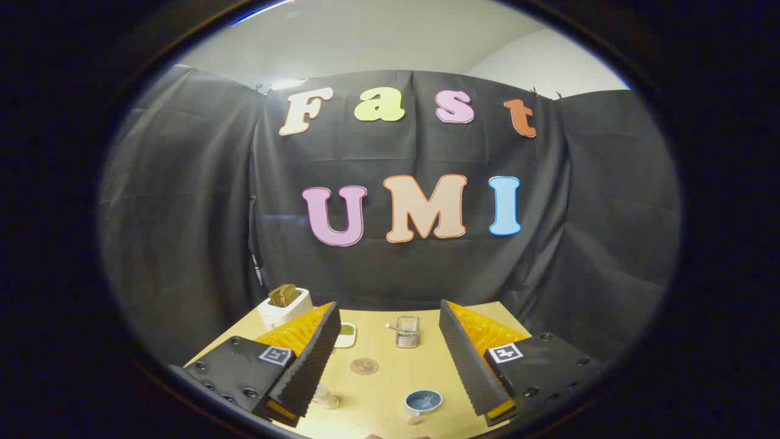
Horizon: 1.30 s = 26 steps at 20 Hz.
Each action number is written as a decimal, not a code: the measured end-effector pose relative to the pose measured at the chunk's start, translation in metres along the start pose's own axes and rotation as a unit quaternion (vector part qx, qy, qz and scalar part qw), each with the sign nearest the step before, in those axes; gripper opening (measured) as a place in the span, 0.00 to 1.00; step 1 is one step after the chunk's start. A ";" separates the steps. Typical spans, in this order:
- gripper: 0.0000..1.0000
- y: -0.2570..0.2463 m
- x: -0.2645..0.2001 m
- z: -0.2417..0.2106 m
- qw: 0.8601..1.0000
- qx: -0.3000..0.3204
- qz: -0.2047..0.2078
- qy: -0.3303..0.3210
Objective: Take the bottle from table, then pour the juice into the cup, finally place the bottle on the coaster
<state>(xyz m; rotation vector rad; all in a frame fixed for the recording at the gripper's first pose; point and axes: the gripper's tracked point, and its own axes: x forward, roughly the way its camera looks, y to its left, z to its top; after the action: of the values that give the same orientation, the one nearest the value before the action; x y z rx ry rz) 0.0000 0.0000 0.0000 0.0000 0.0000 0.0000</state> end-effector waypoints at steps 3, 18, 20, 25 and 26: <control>1.00 0.002 -0.003 -0.007 1.000 0.002 -0.001 0.009; 1.00 0.058 -0.014 -0.037 0.999 0.011 -0.034 0.026; 1.00 0.072 -0.016 -0.047 0.998 0.022 -0.046 0.035; 1.00 0.119 -0.028 -0.073 0.996 0.045 -0.063 0.046; 1.00 0.127 -0.031 -0.082 0.995 0.049 -0.068 0.050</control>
<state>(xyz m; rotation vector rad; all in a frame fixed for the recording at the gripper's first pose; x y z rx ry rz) -0.0310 0.1266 -0.0821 0.0981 0.0996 -0.1354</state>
